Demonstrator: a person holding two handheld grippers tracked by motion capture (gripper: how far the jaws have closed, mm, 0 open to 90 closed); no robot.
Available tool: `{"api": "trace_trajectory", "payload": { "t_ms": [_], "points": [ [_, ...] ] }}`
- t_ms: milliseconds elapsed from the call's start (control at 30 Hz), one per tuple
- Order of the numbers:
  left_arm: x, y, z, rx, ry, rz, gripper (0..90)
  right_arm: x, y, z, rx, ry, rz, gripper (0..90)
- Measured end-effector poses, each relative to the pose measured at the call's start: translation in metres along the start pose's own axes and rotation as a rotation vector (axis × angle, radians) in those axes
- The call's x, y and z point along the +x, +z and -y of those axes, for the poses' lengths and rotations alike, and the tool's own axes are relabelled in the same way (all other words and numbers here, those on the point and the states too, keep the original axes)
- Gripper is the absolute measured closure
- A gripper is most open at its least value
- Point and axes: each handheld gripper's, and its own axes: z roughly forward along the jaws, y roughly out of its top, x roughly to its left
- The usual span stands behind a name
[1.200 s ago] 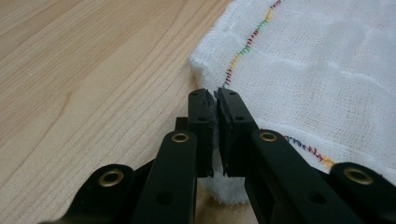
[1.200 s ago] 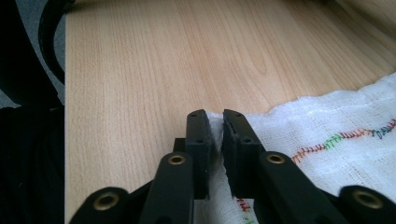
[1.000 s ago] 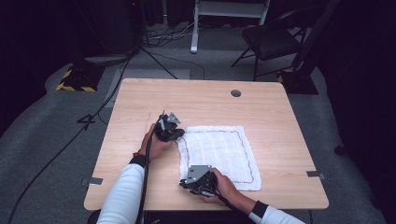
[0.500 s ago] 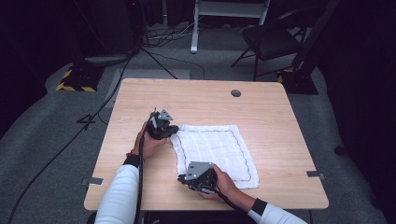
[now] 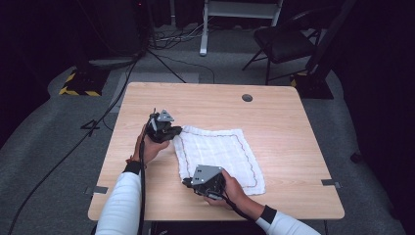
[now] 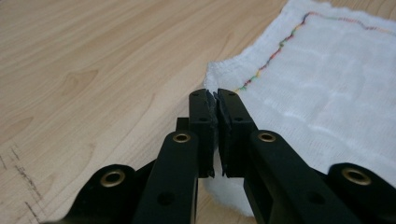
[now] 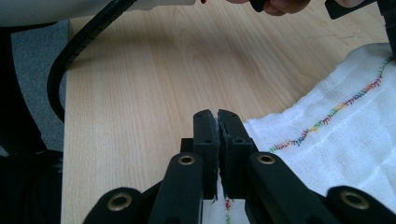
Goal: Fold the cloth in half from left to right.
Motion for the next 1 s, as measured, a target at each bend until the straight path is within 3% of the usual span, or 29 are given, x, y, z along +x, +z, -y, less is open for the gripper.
{"api": "trace_trajectory", "payload": {
  "t_ms": [200,500,733,1000],
  "points": [
    [-0.002,-0.004,-0.007,-0.027,0.009,-0.003,85.3,0.000,-0.003,-0.004,-0.011,0.002,0.010,86.6],
    [-0.014,0.011,-0.020,-0.016,0.023,0.009,85.4,-0.008,-0.019,0.004,-0.013,0.024,0.023,86.6],
    [-0.028,0.034,-0.029,0.004,0.033,0.034,85.4,-0.019,-0.042,0.019,-0.021,0.070,0.039,86.6],
    [-0.039,0.050,-0.049,-0.008,0.037,0.023,85.4,-0.030,-0.074,0.037,-0.021,0.118,0.081,86.6]
  ]
}}
